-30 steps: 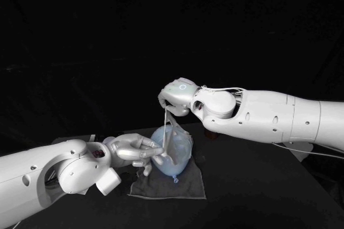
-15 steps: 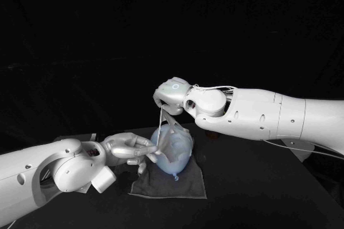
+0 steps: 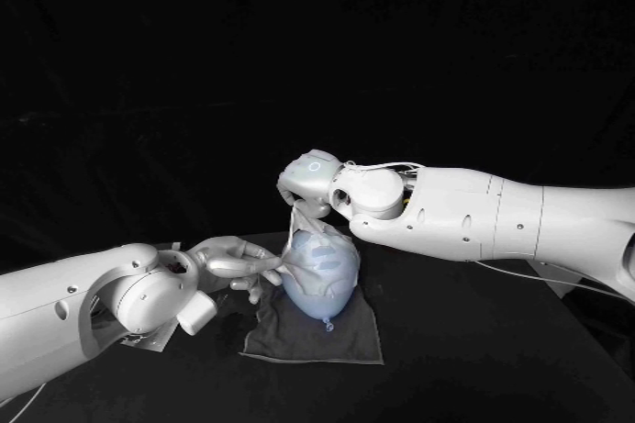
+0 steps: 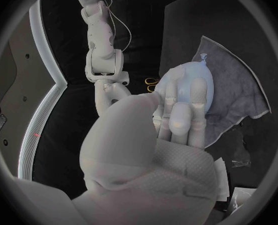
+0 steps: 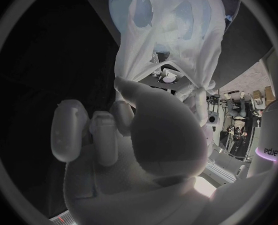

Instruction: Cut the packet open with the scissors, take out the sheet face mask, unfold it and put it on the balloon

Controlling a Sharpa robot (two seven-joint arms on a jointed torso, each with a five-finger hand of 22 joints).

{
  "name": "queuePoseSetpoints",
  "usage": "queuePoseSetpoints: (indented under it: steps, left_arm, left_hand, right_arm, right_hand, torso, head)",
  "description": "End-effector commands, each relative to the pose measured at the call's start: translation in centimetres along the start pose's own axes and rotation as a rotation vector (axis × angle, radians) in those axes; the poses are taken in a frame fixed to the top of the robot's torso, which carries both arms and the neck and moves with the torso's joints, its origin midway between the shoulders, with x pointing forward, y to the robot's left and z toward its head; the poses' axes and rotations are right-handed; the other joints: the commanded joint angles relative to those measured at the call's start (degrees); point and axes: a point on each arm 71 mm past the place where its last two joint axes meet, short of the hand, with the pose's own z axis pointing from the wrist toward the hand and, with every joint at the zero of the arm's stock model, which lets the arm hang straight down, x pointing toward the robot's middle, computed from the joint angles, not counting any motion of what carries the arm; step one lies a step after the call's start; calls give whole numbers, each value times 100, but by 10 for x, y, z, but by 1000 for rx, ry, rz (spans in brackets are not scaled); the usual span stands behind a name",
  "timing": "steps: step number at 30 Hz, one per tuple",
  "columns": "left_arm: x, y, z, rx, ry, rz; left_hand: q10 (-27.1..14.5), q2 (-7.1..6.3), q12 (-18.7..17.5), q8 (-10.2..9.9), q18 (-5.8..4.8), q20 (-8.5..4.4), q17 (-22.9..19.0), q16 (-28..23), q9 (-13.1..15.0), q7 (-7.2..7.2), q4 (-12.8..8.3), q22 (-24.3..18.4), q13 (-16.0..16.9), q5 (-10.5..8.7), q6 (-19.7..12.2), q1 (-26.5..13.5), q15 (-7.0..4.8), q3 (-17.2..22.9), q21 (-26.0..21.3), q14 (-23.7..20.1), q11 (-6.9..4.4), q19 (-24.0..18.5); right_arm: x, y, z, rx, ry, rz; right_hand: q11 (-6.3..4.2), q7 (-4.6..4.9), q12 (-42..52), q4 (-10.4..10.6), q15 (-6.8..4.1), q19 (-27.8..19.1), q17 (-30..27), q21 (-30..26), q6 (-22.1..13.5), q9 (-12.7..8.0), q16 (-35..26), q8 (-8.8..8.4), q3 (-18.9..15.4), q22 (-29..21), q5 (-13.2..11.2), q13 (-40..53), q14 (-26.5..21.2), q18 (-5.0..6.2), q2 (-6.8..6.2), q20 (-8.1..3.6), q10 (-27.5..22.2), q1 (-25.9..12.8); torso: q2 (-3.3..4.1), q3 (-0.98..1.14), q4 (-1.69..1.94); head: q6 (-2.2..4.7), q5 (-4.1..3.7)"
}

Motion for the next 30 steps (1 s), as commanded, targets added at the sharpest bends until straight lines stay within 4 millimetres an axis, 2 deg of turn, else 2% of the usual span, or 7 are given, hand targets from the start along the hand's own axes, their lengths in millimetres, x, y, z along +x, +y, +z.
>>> queuePoseSetpoints:
  steps: [1, 10, 14, 30]
  left_arm:
    - [-5, 6, 1, -85, -1, 47]
    - [-9, 12, 0, -144, 52, 78]
    - [-10, 13, 0, -150, 56, 83]
    - [-15, 6, 8, -78, -59, 65]
  left_hand:
    - [55, 3, -39, 8, 59, -9, -5, 17, 1749, 2, -17, 6, 6, 26, 47, 40, -16, 48, 35, 38, 1, 34]
    - [56, 0, -43, 5, 60, -10, -8, 16, 1750, 2, -20, 3, 6, 26, 48, 43, -17, 53, 35, 39, 0, 34]
    - [56, 0, -43, 5, 60, -10, -8, 16, 1750, 2, -20, 3, 6, 26, 48, 43, -17, 53, 35, 39, 0, 34]
    - [57, -7, -54, -4, 61, -13, -12, 14, 1752, 5, -20, -3, 6, 26, 50, 41, -18, 61, 35, 44, 3, 35]
  right_arm:
    - [4, 2, 4, -7, 28, -27]
    - [6, 5, 12, 8, 11, -32]
    - [5, 6, 13, 13, -2, -33]
    - [10, 10, 21, 36, 5, -54]
  right_hand:
    - [-12, 7, -40, -8, -35, 77, 1510, -34, 4, 1, 25, 29, 33, 1112, 17, -1, 610, -42, 1, -27, 1, -31]
    - [-12, 11, -63, -14, -33, 80, 1510, -27, -1, -1, 25, 26, 44, 1114, 17, -19, 610, -44, 2, -27, -12, -28]
    - [-12, 12, -71, -15, -33, 80, 1510, -26, -4, -1, 25, 25, 46, 1114, 16, -26, 610, -44, 2, -28, -17, -27]
    - [-6, 21, -98, -23, -31, 82, 1510, -21, -19, -6, 25, 19, 60, 1115, 17, -45, 610, -45, -3, -28, -32, -29]
  torso:
    - [-2, 9, 2]
    - [9, -1, 0]
    - [13, -1, 11]
    - [16, 4, 4]
  head:
    - [-11, 16]
    - [-24, 36]
    - [-22, 54]
    - [-38, 147]
